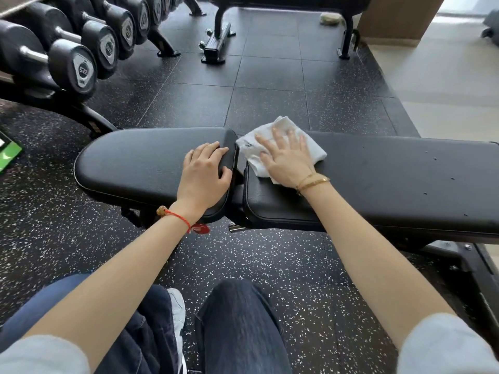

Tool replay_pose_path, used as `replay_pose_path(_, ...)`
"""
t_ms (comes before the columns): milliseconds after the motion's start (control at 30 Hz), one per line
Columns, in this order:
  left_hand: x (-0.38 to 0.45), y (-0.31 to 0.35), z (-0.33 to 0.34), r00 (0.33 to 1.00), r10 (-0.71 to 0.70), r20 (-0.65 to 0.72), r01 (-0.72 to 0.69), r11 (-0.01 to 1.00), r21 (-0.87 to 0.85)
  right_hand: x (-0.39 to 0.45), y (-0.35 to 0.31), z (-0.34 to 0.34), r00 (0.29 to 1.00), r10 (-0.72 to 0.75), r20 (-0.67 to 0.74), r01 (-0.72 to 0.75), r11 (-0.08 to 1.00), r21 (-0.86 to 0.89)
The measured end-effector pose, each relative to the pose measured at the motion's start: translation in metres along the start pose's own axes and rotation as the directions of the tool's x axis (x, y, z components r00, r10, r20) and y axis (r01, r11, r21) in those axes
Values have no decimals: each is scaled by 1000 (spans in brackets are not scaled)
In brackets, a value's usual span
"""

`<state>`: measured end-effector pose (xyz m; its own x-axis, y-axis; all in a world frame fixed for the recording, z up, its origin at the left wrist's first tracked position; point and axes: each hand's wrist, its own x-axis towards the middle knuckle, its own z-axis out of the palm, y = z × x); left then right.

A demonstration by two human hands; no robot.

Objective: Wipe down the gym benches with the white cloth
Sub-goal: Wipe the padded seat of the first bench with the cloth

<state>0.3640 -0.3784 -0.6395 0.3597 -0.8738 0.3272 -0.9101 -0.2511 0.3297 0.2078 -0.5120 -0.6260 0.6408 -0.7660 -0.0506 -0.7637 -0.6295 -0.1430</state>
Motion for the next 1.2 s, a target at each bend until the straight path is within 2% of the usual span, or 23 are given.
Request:
replay_pose_path(133,-2,4,-1,999,-3,35,3,1000,15,-74,6,7,994,-95,-61,96,995,6)
replay_pose_path(200,-5,6,-2,1000,18,20,-19,999,28,-102,23,9,993,-71,-90,72,997,8)
replay_pose_path(300,-7,19,-5,999,38,-22,-39,998,-47,-108,65,5,992,77,-98,-78,997,-6)
replay_pose_path(433,-10,57,-3,994,112,10,-110,988,-107,-68,104,-10,947,310,-82,-310,951,14)
replay_pose_path(500,-11,76,1,991,135,19,-132,983,-126,-52,102,-15,935,351,-51,-349,936,37)
replay_pose_path(600,-13,94,10,990,138,40,-133,985,-106,-64,86,-11,961,268,-62,-267,963,23)
replay_pose_path(733,-12,103,19,989,132,68,-127,989,-74,-128,82,3,989,98,-113,-95,995,28)
replay_pose_path(800,-10,106,25,986,143,88,-138,988,-65,-131,96,-1,984,144,-103,-140,989,41)
replay_pose_path(967,-6,112,40,990,117,81,-114,993,-43,-66,111,-15,920,391,-39,-390,920,43)
replay_pose_path(1100,-8,109,42,990,130,59,-127,990,-58,-61,88,-13,928,371,-22,-370,928,46)
replay_pose_path(1200,-10,107,41,988,151,36,-148,986,-76,-94,65,-1,945,311,-102,-313,950,0)
